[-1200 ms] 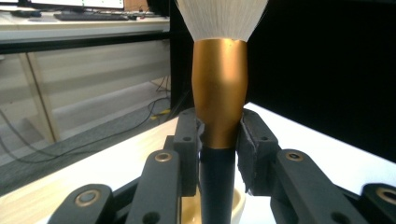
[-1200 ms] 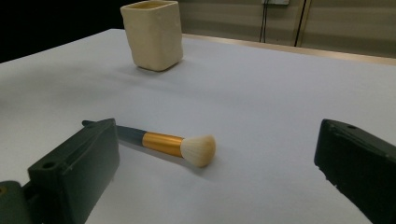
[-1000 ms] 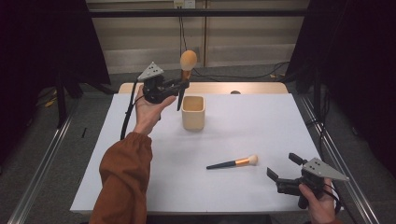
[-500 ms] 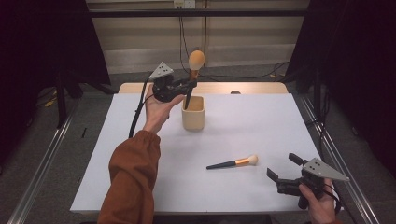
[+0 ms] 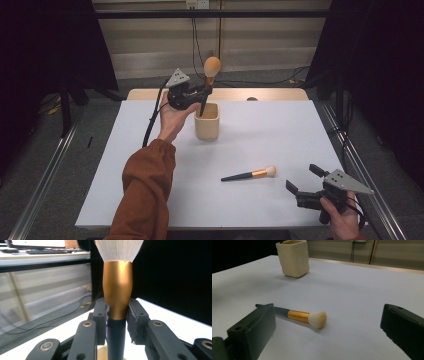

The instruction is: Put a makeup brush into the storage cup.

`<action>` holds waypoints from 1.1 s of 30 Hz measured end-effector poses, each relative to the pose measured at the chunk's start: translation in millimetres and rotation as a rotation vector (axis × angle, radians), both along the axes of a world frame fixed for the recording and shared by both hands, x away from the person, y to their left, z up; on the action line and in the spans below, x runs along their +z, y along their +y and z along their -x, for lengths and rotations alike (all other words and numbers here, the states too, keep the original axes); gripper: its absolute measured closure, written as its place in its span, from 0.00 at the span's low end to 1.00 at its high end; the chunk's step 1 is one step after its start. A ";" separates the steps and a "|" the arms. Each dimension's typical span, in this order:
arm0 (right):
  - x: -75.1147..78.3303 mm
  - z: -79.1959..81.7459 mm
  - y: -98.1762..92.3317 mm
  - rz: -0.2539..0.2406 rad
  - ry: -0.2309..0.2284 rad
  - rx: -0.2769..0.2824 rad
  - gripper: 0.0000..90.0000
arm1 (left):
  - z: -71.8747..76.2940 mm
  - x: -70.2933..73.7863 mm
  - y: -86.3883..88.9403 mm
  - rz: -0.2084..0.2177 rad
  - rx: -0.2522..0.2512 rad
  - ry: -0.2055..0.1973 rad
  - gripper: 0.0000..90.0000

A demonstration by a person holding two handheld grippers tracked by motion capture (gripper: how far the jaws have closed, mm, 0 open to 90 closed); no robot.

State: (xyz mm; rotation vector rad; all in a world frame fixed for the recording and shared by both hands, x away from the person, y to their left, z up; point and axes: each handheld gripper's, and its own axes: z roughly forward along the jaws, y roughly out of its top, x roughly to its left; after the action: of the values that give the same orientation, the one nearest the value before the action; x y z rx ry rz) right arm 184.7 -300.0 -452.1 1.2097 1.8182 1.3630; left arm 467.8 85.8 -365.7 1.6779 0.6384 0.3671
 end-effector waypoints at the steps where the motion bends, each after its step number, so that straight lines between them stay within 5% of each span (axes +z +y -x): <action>1: 0.0 0.0 0.0 -0.001 0.000 0.000 0.00 | -0.7 -1.2 -0.2 -0.008 0.008 -0.001 0.79; 33: -0.3 -0.4 0.3 -0.004 0.002 0.011 0.00 | 5.8 -32.9 4.2 -0.052 -0.034 0.053 0.79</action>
State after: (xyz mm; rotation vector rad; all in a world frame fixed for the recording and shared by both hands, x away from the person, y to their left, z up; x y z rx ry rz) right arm 185.1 -299.7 -452.3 1.2047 1.8272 1.3726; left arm 462.0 90.0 -398.6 1.7510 0.6426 0.3183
